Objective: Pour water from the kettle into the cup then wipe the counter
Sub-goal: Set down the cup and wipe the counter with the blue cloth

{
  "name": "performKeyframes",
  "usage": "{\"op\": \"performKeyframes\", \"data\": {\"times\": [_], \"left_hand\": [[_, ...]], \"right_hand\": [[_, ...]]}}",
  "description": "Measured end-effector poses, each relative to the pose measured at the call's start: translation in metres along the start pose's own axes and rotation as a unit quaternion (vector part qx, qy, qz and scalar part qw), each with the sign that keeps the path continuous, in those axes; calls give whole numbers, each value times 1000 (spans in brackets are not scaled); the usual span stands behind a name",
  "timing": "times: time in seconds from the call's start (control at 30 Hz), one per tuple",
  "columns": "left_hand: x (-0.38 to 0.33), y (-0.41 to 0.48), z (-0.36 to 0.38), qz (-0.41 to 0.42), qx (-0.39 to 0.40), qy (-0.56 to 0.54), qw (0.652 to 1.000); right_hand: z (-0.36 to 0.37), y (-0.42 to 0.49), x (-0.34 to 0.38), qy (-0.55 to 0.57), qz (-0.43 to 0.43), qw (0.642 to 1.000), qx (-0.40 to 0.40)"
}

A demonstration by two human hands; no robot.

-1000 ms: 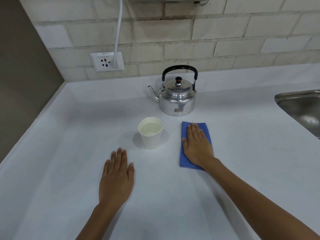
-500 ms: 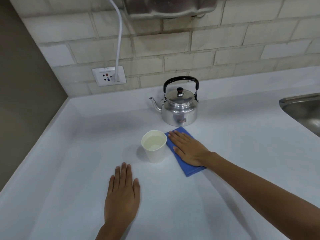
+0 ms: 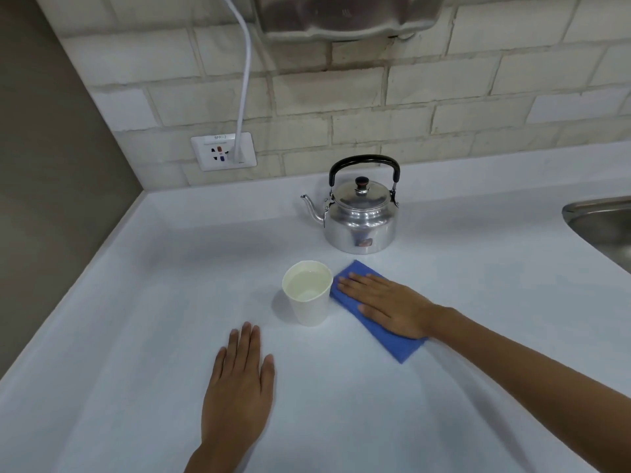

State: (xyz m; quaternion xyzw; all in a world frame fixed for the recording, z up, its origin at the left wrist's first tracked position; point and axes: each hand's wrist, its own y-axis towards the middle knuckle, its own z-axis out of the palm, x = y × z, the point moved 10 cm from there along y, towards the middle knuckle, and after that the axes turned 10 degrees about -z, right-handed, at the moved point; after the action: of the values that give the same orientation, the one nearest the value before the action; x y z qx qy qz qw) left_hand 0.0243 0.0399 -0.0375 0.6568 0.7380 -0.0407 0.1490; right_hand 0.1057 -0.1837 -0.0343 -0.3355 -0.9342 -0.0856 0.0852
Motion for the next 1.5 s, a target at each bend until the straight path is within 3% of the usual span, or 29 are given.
{"op": "performKeyframes", "data": {"times": [0.07,0.2,0.3,0.5,0.7,0.8,1.0,1.27,1.5], "left_hand": [[-1,-1,2,-1,1,5,1000],[-3,-1,2,3,-1,14,1000],[-2,0,3,5,3,25,1000],[-2,-1,5,2,19,39,999],[-1,0,7,-7,36,29,999],[-1,0,7,-6,36,20,999],[-1,-2,7,6,29,15,999],[-2,-2,4,-3,22,15,1000],[2,-1,8,-2,29,12,1000]], "right_hand": [[-13,-34,-25,6,45,999,-6],[-28,-54,-80,-19,213,977,-3],[-22,-45,-70,-40,269,962,-14],[2,-44,-2,-9,117,993,-26],[-15,-38,-52,-23,259,965,-14],[-6,-41,-17,-22,244,969,-19],[18,-75,97,-18,104,994,-20],[10,-83,81,-21,246,968,-41],[34,-51,150,8,162,985,-52]]}}
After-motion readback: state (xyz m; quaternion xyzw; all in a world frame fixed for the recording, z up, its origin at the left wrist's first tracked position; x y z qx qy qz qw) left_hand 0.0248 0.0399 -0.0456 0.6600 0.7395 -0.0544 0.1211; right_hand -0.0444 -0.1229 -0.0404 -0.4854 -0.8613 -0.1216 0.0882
